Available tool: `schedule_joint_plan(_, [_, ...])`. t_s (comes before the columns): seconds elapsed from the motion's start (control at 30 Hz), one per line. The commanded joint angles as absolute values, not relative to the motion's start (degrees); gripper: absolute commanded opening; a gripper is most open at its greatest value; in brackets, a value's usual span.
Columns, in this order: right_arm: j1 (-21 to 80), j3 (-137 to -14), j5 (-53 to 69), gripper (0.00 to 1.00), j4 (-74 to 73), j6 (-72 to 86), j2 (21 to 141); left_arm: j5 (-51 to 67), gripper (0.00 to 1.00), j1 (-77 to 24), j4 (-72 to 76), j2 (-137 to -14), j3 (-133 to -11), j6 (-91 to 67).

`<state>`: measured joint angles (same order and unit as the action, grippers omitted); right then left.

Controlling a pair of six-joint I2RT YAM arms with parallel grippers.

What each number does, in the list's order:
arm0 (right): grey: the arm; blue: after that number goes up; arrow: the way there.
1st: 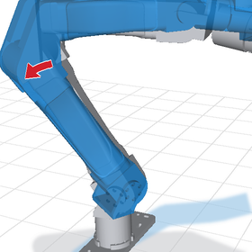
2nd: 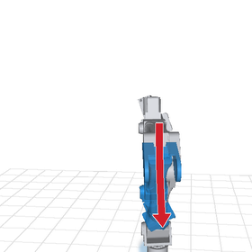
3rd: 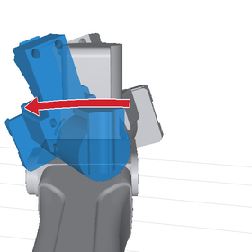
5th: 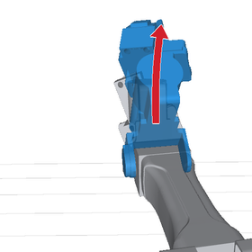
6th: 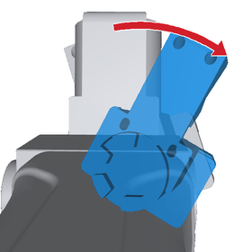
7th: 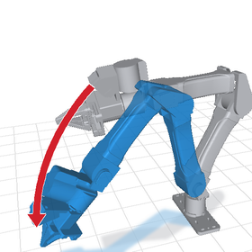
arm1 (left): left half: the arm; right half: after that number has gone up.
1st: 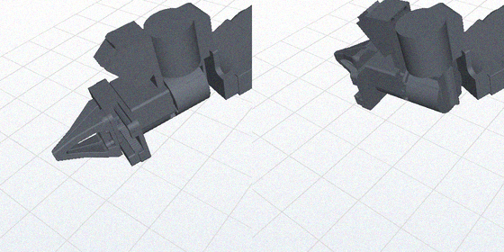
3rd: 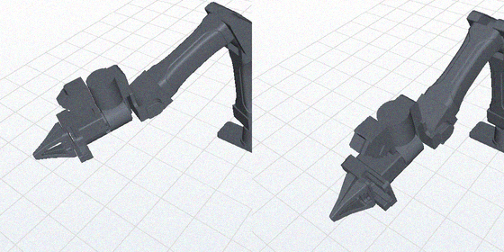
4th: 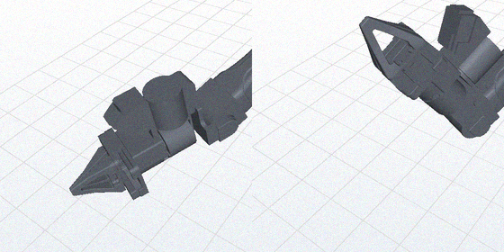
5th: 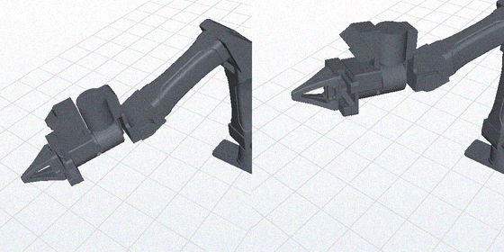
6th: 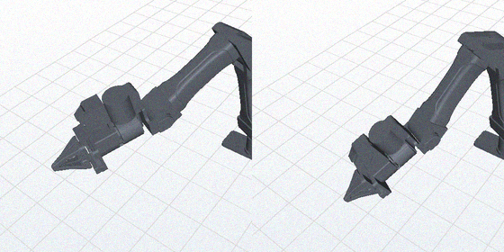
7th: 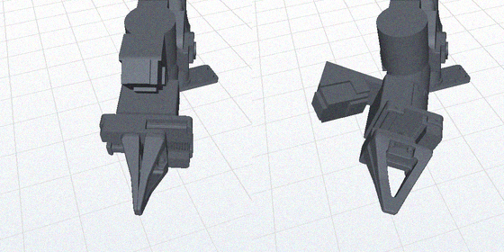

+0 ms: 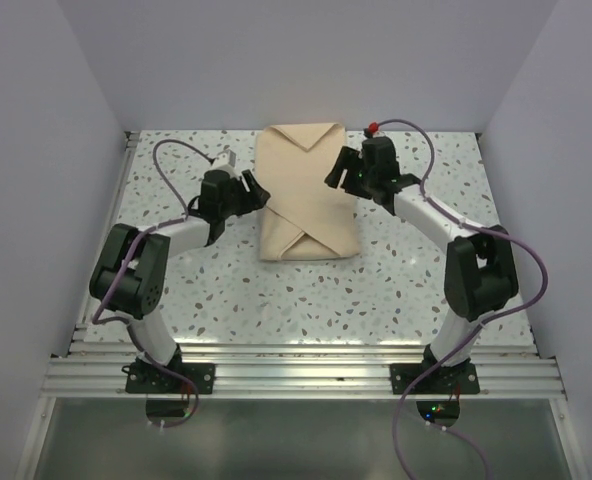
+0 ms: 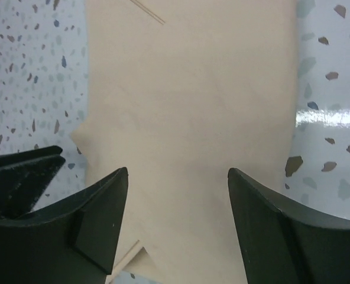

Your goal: Prepare the surgical pack

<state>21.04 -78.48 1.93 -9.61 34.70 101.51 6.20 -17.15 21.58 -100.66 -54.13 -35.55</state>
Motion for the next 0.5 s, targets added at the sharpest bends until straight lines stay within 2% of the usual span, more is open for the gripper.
schedule_joint_plan(0.0, [20.6, -74.6, 0.2, 0.73, -11.2, 31.2, 98.0, 6.1, 0.63, -16.9, 23.9, -103.2, -57.7, -36.7])
schedule_joint_plan(0.17, [20.6, -71.7, -0.7, 0.74, -12.3, 28.7, 97.8, 2.8, 0.49, -16.9, 22.2, -105.7, -59.1, -36.1])
schedule_joint_plan(0.27, [20.7, -69.5, -0.7, 0.74, -12.0, 28.1, 98.1, 2.3, 0.46, -16.9, 22.8, -107.2, -59.3, -35.9])
schedule_joint_plan(0.33, [20.7, -68.4, -0.4, 0.74, -11.4, 28.0, 98.3, 2.4, 0.40, -16.9, 23.4, -108.5, -59.9, -36.1])
schedule_joint_plan(0.43, [20.7, -66.1, -0.1, 0.73, -10.5, 28.2, 98.3, 1.0, 0.20, -16.9, 21.9, -109.7, -61.0, -35.9])
schedule_joint_plan(0.47, [20.9, -65.0, -0.1, 0.73, -10.3, 28.1, 98.3, 0.4, 0.09, -16.9, 21.5, -109.7, -60.8, -35.9])
